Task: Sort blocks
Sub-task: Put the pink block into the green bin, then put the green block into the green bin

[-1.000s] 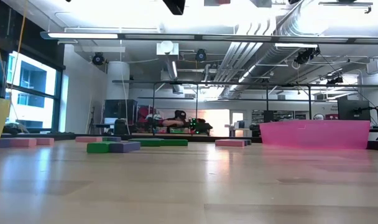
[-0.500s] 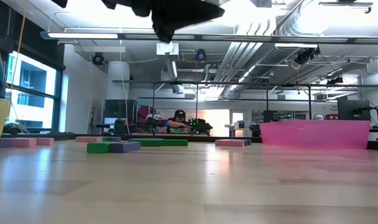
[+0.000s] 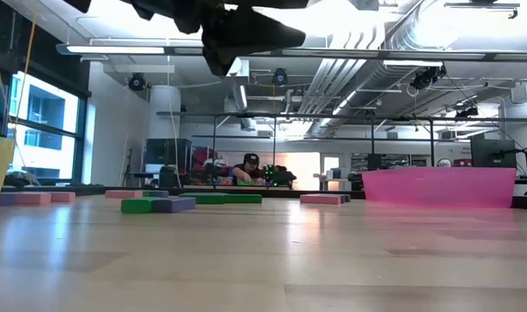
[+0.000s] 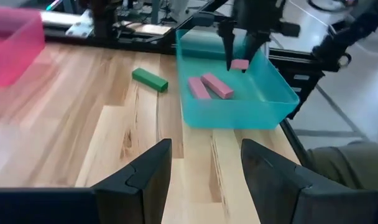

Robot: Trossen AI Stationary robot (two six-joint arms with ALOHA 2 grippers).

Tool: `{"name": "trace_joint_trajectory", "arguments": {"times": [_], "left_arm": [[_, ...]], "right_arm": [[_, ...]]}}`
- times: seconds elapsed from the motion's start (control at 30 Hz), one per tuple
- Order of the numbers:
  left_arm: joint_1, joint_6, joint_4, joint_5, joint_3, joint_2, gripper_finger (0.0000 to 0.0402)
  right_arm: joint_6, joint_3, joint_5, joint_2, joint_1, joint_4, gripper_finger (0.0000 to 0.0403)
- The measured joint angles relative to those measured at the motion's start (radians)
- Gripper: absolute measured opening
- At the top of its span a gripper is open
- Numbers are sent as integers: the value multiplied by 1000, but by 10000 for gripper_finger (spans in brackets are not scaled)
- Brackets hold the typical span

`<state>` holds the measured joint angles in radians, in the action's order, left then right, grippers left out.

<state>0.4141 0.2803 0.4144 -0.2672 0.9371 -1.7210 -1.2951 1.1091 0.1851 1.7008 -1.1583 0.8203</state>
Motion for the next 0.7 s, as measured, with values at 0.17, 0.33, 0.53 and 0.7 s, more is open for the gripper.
{"name": "trace_joint_trajectory", "arguments": {"times": [0.17, 0.33, 0.53, 0.7], "left_arm": [[0, 153, -87, -17, 0, 17, 181], [2, 296, -338, -48, 0, 84, 181], [33, 462, -722, -140, 0, 215, 181], [57, 656, -1080, -235, 1, 332, 181]], "right_arm": [[-68, 0, -77, 15, -4, -1, 141], [-54, 0, -129, 15, -3, -2, 142], [-3, 19, -105, 8, 9, 26, 143], [76, 82, 139, -8, 3, 62, 144]]}}
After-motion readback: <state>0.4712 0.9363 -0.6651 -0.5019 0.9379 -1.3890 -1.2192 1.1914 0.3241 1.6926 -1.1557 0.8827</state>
